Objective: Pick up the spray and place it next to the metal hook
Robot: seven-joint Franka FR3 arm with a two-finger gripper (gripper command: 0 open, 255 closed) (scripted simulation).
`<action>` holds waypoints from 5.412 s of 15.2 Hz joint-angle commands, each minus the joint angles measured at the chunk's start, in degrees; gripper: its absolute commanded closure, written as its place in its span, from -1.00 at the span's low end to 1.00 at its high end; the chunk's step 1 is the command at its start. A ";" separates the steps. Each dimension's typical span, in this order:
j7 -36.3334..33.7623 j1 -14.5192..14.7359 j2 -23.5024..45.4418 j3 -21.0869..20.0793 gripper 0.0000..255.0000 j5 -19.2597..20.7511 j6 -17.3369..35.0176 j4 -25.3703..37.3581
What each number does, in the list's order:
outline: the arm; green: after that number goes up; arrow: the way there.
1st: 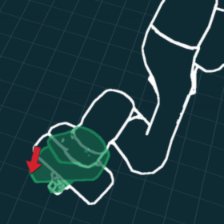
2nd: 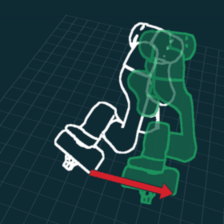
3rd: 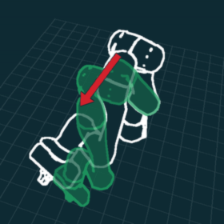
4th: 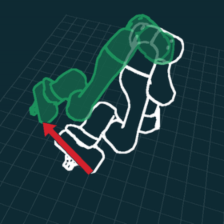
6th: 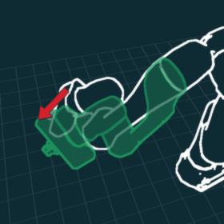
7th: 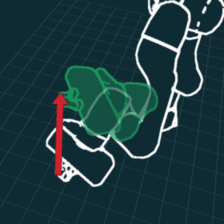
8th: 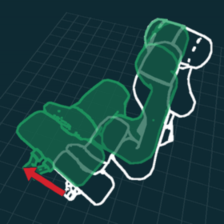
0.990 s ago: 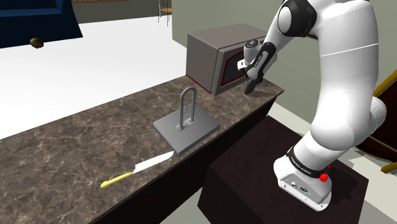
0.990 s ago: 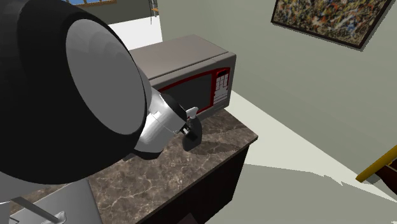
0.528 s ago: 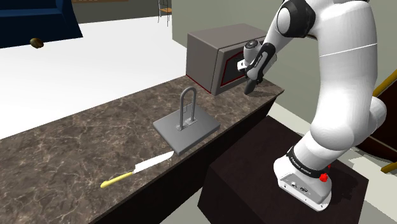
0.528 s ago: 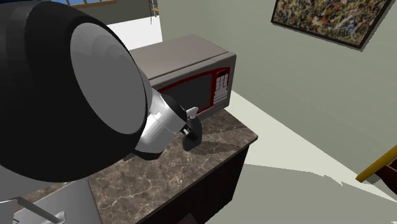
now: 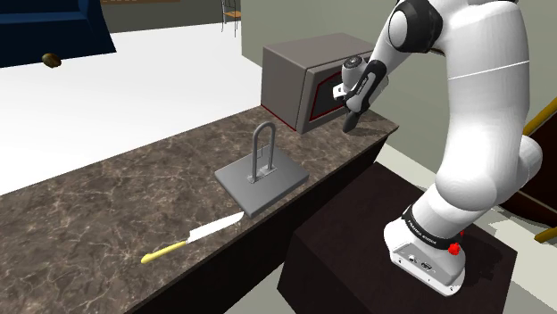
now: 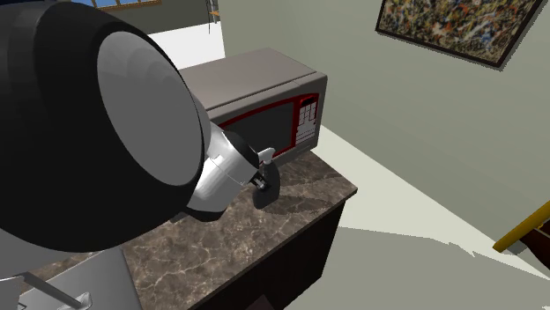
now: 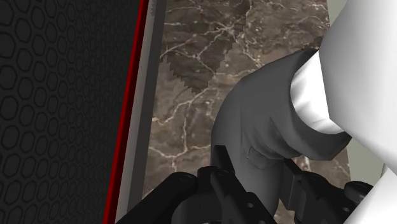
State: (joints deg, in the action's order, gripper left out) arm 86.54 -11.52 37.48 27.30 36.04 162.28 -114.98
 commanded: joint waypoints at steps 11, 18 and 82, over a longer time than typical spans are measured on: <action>3.27 -0.05 -6.50 -0.46 1.00 -0.57 -4.43 -1.55; 5.85 -0.01 -11.20 -0.82 1.00 -1.24 -8.18 -2.09; 8.04 11.63 -30.99 -10.42 1.00 -5.62 -50.16 14.73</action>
State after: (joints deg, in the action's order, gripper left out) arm 95.60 -0.69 6.88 17.49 30.30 113.14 -100.34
